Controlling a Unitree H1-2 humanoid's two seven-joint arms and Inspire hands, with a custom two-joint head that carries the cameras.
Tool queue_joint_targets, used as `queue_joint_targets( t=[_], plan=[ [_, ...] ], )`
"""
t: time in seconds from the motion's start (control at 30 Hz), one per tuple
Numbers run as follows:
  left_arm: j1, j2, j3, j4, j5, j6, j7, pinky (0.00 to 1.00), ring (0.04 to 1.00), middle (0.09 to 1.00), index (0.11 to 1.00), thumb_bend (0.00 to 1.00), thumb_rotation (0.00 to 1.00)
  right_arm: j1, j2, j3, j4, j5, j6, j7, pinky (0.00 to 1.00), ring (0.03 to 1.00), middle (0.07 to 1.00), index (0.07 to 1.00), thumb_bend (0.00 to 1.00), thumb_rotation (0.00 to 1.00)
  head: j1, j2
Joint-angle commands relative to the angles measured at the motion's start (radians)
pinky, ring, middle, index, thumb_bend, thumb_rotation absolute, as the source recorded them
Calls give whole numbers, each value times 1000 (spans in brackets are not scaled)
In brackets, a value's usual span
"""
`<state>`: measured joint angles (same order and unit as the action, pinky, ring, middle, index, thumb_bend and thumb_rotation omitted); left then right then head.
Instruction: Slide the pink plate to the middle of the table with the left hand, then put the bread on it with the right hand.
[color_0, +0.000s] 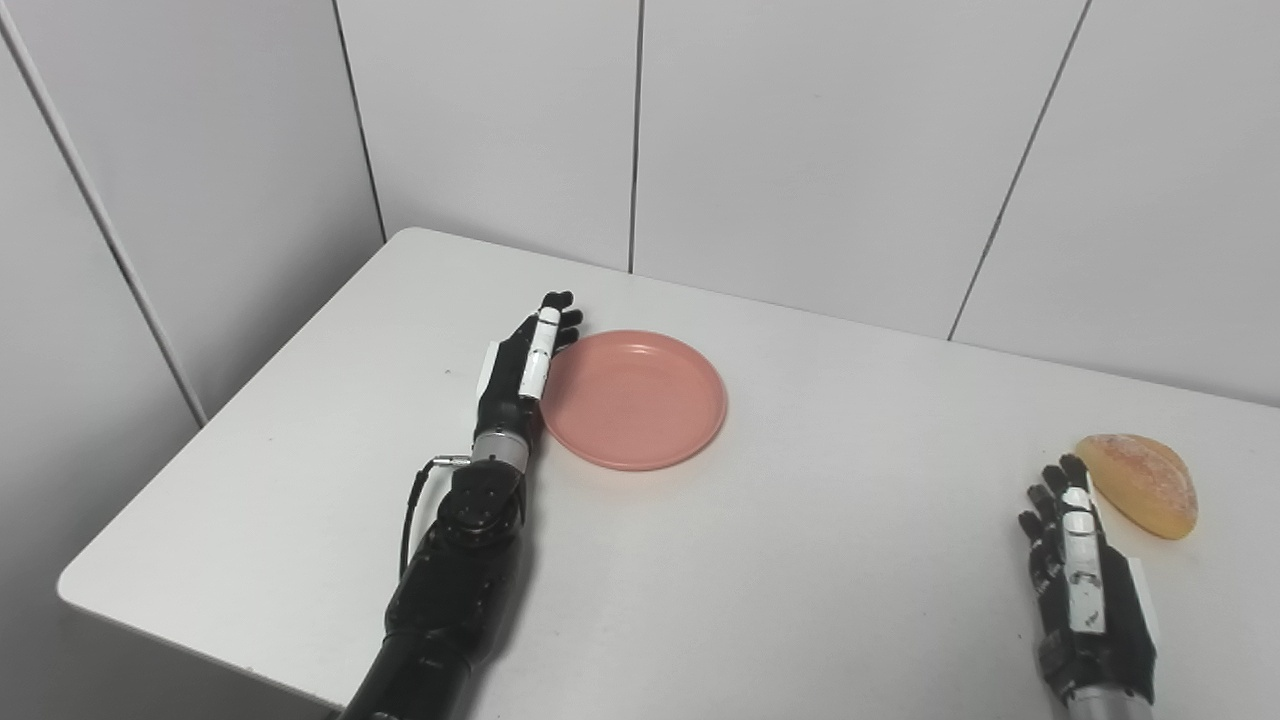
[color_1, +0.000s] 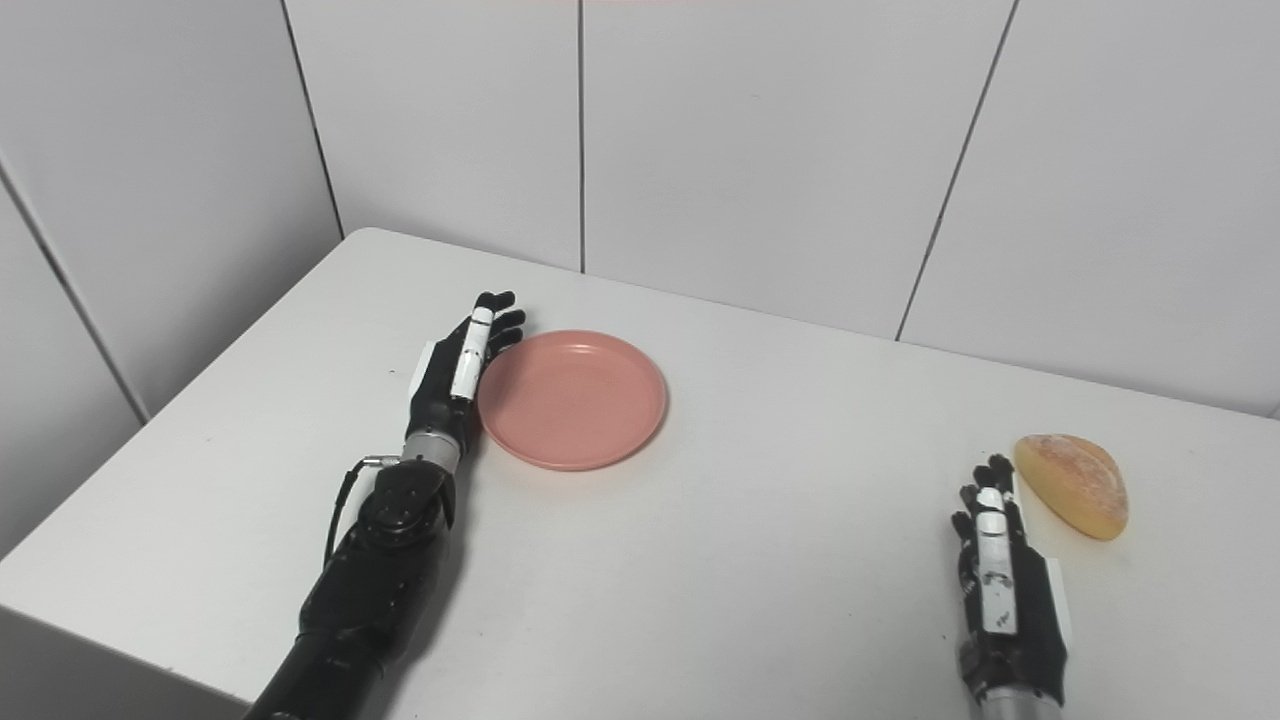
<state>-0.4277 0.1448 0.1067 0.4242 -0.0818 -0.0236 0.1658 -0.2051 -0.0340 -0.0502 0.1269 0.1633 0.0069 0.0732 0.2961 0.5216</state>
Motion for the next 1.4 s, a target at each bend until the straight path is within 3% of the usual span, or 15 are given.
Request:
queue_joint_targets(
  t=[0.0, 0.23, 0.47, 0.67, 0.87, 1.13, 1.37],
  plan=[
    [-31, 1, -17, -29, 23, -2, -27, 841, 843, 833, 815, 452, 1000, -37, 6, -2, -22, 1, -12, -2, 1000, 1000, 1000, 1000, 539, 897, -1, 2],
    [-34, -18, -37, -10, 21, 10, -61, 846, 864, 856, 828, 455, 1000, -48, 13, 0, -6, -9, -18, -8, 1000, 1000, 1000, 1000, 566, 882, -17, 0],
    [-41, -47, -60, 13, 62, 19, -43, 839, 834, 828, 811, 461, 1000, -56, 24, 10, -1, -22, -9, -14, 1000, 1000, 1000, 1000, 610, 896, -65, 7],
    [-38, -74, -55, 26, 3, 7, -106, 892, 877, 859, 840, 471, 1000, -52, 40, 14, -14, -28, -15, -23, 1000, 1000, 1000, 1000, 548, 902, -128, 26],
    [-27, -88, -67, 43, 16, -23, -106, 856, 856, 839, 823, 434, 1000, -52, 61, 21, -29, -39, -10, -39, 1000, 998, 999, 1000, 524, 894, -182, 47],
    [-5, -107, -62, 9, -26, 10, -136, 860, 865, 853, 841, 426, 1000, -64, 97, 29, -37, -60, 3, -70, 1000, 983, 989, 1000, 517, 879, -295, 77],
    [22, -143, -56, -48, -64, 58, -142, 833, 841, 821, 808, 431, 1000, -73, 109, 44, -33, -73, 0, -73, 1000, 998, 1000, 1000, 458, 953, -361, 91]
  ],
)
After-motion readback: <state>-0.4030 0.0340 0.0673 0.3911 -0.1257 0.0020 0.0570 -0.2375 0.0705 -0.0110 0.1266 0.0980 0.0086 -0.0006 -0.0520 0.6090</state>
